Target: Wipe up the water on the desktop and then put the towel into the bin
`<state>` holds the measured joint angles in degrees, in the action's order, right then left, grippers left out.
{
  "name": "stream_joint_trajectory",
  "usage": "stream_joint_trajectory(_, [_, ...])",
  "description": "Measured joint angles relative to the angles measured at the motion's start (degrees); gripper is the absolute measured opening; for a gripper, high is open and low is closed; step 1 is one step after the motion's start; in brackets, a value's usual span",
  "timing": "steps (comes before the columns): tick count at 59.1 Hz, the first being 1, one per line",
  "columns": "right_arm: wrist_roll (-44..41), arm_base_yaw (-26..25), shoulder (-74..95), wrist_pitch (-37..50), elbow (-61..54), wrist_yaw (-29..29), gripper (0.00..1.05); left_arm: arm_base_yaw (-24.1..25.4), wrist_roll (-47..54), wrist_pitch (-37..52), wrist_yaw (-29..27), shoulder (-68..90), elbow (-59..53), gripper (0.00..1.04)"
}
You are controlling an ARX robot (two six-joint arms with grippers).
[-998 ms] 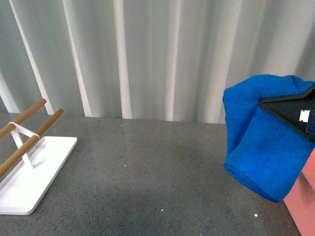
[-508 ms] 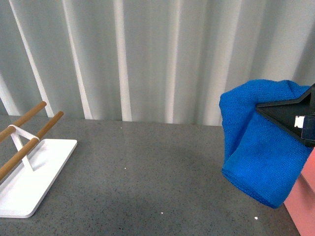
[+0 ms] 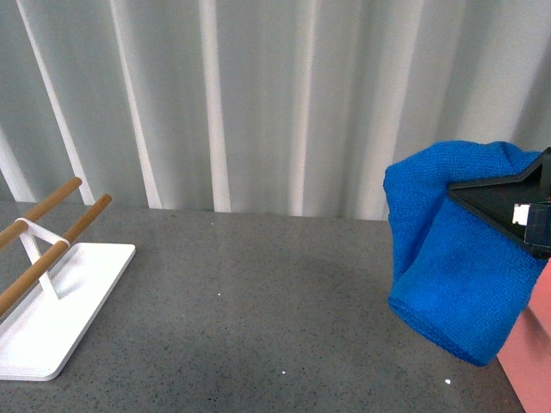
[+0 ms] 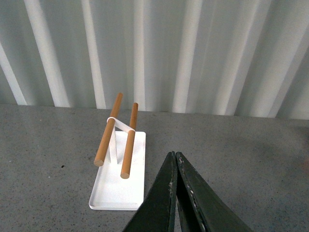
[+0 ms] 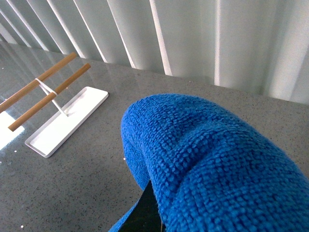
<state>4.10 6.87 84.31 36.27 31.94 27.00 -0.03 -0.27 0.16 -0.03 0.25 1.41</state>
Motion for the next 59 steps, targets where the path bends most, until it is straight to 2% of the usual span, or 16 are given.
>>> stream_joint_trajectory(10, [-0.2, 0.9, 0.9, -2.7, 1.7, -2.3, 0.05, 0.0, 0.0, -0.1, 0.0, 0.0, 0.0, 0.06])
stream_joint_trajectory(20, [0.1, 3.4, 7.7, -12.8, 9.5, -6.7, 0.05, 0.0, 0.0, -0.1, 0.0, 0.0, 0.0, 0.36])
stream_joint_trajectory(36, [0.7, 8.5, 23.5, -27.8, 24.0, -7.7, 0.05, 0.0, 0.0, -0.1, 0.0, 0.0, 0.0, 0.84])
stream_joint_trajectory(42, [0.2, 9.8, 29.0, -30.6, 27.4, -10.4, 0.05, 0.0, 0.0, -0.1, 0.0, 0.0, 0.0, 1.0])
stream_joint_trajectory(59, [-0.1, 8.5, 40.6, -28.1, 28.2, -10.7, 0.05, 0.0, 0.0, -0.1, 0.0, 0.0, 0.0, 0.98])
